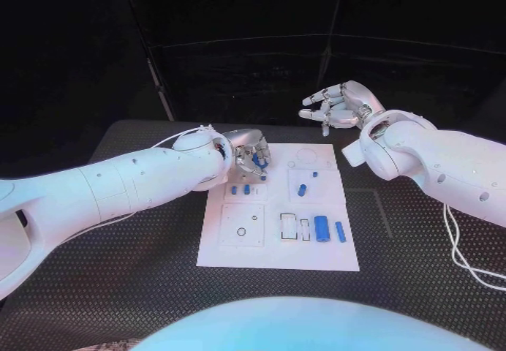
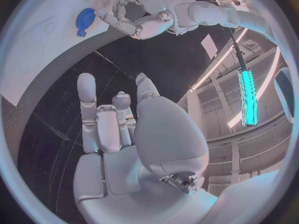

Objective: Assemble the parts on the task board

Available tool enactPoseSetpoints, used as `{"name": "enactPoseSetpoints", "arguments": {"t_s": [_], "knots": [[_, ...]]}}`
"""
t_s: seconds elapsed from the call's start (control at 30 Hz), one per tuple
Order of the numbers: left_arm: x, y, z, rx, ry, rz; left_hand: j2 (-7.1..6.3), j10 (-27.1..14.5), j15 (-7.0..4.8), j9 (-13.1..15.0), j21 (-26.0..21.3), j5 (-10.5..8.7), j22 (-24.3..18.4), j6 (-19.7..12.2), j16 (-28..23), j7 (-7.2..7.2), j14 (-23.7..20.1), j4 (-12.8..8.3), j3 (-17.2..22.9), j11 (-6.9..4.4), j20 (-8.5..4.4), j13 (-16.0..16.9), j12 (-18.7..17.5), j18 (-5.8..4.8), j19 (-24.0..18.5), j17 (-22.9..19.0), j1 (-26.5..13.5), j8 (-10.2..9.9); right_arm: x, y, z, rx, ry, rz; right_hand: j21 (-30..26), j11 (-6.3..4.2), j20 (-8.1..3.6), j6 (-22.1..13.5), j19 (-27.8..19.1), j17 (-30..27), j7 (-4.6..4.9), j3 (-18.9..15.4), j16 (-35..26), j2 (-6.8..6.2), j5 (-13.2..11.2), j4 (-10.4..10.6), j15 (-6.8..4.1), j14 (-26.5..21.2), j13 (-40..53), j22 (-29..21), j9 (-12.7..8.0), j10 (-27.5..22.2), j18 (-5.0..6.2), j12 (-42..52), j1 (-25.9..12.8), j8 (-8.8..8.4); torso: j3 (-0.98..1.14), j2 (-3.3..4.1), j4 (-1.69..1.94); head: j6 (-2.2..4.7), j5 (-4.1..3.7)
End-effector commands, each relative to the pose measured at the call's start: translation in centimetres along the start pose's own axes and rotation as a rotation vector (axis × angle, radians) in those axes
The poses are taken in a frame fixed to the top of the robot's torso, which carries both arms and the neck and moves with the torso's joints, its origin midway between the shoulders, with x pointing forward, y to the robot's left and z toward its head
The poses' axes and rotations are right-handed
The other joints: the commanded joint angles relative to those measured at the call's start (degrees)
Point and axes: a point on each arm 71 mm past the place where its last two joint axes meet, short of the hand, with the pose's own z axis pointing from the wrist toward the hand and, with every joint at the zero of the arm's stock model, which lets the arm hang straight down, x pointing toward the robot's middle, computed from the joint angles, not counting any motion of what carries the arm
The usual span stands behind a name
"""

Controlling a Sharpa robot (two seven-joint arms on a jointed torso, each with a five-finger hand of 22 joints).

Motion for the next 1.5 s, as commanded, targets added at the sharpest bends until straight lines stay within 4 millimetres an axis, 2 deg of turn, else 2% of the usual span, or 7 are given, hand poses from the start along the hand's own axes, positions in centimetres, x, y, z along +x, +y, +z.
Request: {"name": "enactPoseSetpoints", "arguments": {"t_s": [0.03,0.1,0.27,0.4,1.03,1.5], "knots": [[0.3,-0.4,0.3,0.059,0.017,0.114,0.77,0.6,-0.18,-1.0,1.3,-0.33,0.96,0.66,7.45,-0.1,3.05,-0.17,-0.95,-0.13,-0.23,-0.95,-0.53,0.64,1.72,6.61,-0.18,-0.5,0.1,0.2,0.1,-0.015,0.008,-0.005,-0.28,-0.07,0.1,-0.38,0.06,-0.04,-0.08,-0.28,-0.18,0.29,0.19,0.06,-0.41,1.06,-0.05,0.02,-0.06,-0.31,0.87,-0.05,-0.07,0.22,-0.03,-0.04,0.03,0.0,-0.1],[0.5,-0.4,0.5,0.059,0.025,0.125,0.88,0.71,-0.27,-1.53,4.2,-0.37,3.29,0.94,11.31,-0.27,4.47,-0.31,-1.47,-0.14,-0.33,-1.43,-0.75,0.23,3.29,10.17,-0.18,-0.71,0.1,0.3,0.1,-0.015,0.008,-0.005,-0.24,-0.08,0.1,-0.39,0.1,0.03,-0.08,-0.26,-0.14,0.33,0.22,0.04,-0.41,1.08,0.03,0.09,-0.06,-0.25,0.86,0.02,-0.01,0.23,-0.03,-0.03,0.01,0.0,-0.1],[1.0,-0.4,0.9,0.051,0.046,0.152,1.56,1.62,-0.55,-2.71,17.81,-0.36,14.24,2.07,21.61,-0.49,8.66,-0.59,-2.23,-0.43,-0.7,-2.53,-1.09,-1.84,9.3,20.6,0.09,-1.01,0.1,0.3,0.1,-0.016,0.009,-0.005,-0.23,-0.08,0.1,-0.39,0.12,0.05,-0.08,-0.26,-0.13,0.34,0.22,0.03,-0.41,1.08,0.05,0.12,-0.06,-0.23,0.85,0.05,0.02,0.24,0.05,-0.01,0.0,0.0,-0.12],[1.4,-0.3,1.3,0.036,0.07,0.162,1.94,2.43,-0.75,-3.27,22.82,-0.32,18.4,3.21,24.55,-0.39,9.75,-0.63,-2.42,-0.59,-0.85,-3.16,-1.34,-2.63,11.25,23.49,0.3,-0.97,0.2,0.3,0.1,-0.016,0.01,-0.005,-0.23,-0.08,0.1,-0.39,0.12,0.05,-0.08,-0.26,-0.13,0.34,0.22,0.03,-0.41,1.08,0.05,0.12,-0.06,-0.23,0.85,0.05,0.02,0.24,0.04,-0.04,0.02,0.0,-0.18],[2.5,0.2,2.0,0.003,0.126,0.168,3.46,4.97,-1.13,-4.24,27.1,-0.25,22.32,5.67,26.14,-0.44,10.26,-1.0,-0.24,-1.08,-1.18,-4.38,-2.02,-3.22,12.43,24.38,2.27,-0.97,0.3,0.3,0.2,-0.018,0.011,-0.004,-0.23,-0.08,0.1,-0.39,0.12,0.05,-0.08,-0.26,-0.13,0.34,0.22,0.03,-0.41,1.08,0.05,0.12,-0.06,-0.23,0.85,0.05,0.02,0.24,0.07,-0.06,0.07,0.0,-0.37],[2.9,0.3,2.1,0.008,0.147,0.166,4.63,8.43,-1.63,-4.67,29.38,-0.28,24.67,8.81,26.67,-0.66,10.28,-0.91,3.59,-1.74,-1.59,-5.0,-3.02,-3.55,12.68,24.33,3.27,-0.64,0.4,0.4,0.2,-0.019,0.014,-0.003,-0.24,-0.09,0.1,-0.35,0.17,0.16,-0.1,-0.24,-0.08,0.48,0.27,-0.02,-0.42,1.12,0.27,0.14,-0.05,-0.05,0.85,0.26,0.13,0.31,0.07,-0.1,0.09,0.0,-0.38]]}}
